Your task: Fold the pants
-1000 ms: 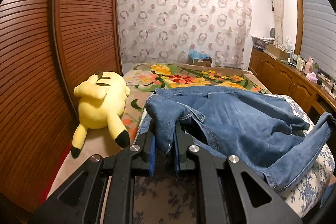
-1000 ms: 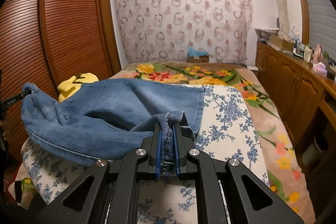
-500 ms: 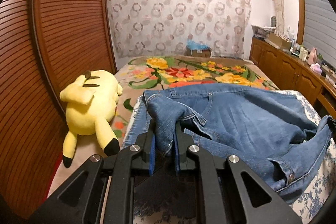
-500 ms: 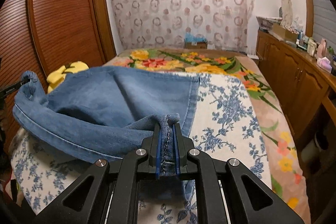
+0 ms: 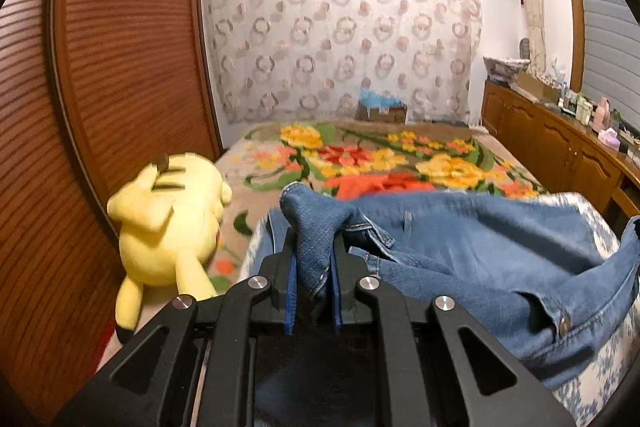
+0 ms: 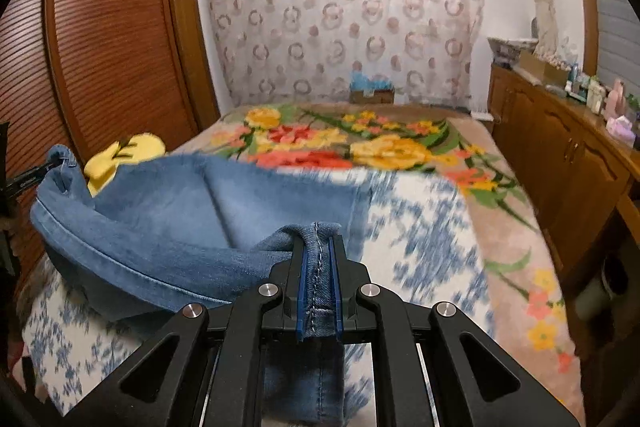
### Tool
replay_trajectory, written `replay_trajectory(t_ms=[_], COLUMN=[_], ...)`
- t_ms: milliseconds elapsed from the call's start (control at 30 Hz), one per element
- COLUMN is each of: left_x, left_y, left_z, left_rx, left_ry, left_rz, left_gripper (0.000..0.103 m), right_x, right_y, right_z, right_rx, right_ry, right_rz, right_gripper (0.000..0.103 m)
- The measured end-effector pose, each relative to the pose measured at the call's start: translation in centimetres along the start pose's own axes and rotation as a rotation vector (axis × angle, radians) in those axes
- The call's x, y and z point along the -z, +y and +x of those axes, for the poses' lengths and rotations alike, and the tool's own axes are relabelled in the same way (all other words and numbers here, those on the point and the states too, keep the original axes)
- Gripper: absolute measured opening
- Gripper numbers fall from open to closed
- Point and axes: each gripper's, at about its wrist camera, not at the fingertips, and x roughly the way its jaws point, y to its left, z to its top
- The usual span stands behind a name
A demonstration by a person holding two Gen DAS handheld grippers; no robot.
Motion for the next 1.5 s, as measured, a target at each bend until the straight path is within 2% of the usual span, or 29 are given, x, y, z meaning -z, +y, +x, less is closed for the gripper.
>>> replay_trajectory(t_ms=[200, 433, 533, 800, 1000, 1067, 1133, 1233, 1300, 1367, 1400, 1433, 1500], left_x=[-3.5, -2.8, -2.4, -4.4, -5.5, -5.4, -5.1, -4.6, -4.4, -4.7, -4.9, -5.0, -5.3], left_y=[-0.2, -1.2, -1.3, -0.9, -1.3, -1.6, -1.8, -1.9, -1.7, -1.5, -1.4, -1.3, -1.4], left_z=[2.9, 7.8, 8.8, 9.6, 11.7, 12.5, 12.9, 12.4, 11.7, 11.1, 10.8, 10.5, 9.6], left_rx=[-0.001, -0.001, -0.008, -0.017, -0.008, -0.009, 0.001, 0.009, 0.018, 0.028, 0.044, 0.06, 0.084], left_ry=[-0.033, 0.05, 0.077, 0.058, 0.085, 0.121, 0.154, 0.167, 0.158, 0.146, 0.144, 0.143, 0.125], left_rz=[0.009, 0.02, 0.027, 0.03, 0.044, 0.055, 0.069, 0.075, 0.065, 0.056, 0.049, 0.042, 0.037], left_gripper=[0.014, 0.014, 0.014, 0.014, 0.014, 0.015, 0.019, 0.037, 0.053, 0.061, 0.07, 0.076, 0.079], right_x=[-2.6, -1.7, -2.1, -5.5, -5.2, -5.2, -5.1, -5.6, -6.2, -6.5, -6.5, -6.5, -6.1], right_y=[-0.7, -0.1, 0.1, -0.9, -1.0, -0.9, -1.1, -1.1, -1.2, -0.9, -0.9, -0.7, -0.3], right_z=[1.9, 7.9, 8.9, 8.3, 11.9, 12.8, 12.9, 12.4, 11.5, 11.1, 11.1, 10.9, 10.9], right_rx=[0.06, 0.098, 0.096, 0.102, 0.126, 0.122, 0.116, 0.133, 0.154, 0.163, 0.158, 0.149, 0.121], right_ry=[-0.019, 0.118, 0.144, 0.076, 0.11, 0.139, 0.148, 0.148, 0.13, 0.119, 0.115, 0.107, 0.098], right_rz=[-0.029, -0.07, -0.067, -0.038, -0.05, -0.044, -0.027, -0.02, -0.013, -0.002, -0.001, -0.005, -0.013], right_gripper=[0.01, 0.01, 0.01, 0.01, 0.01, 0.01, 0.01, 0.026, 0.037, 0.045, 0.045, 0.045, 0.046])
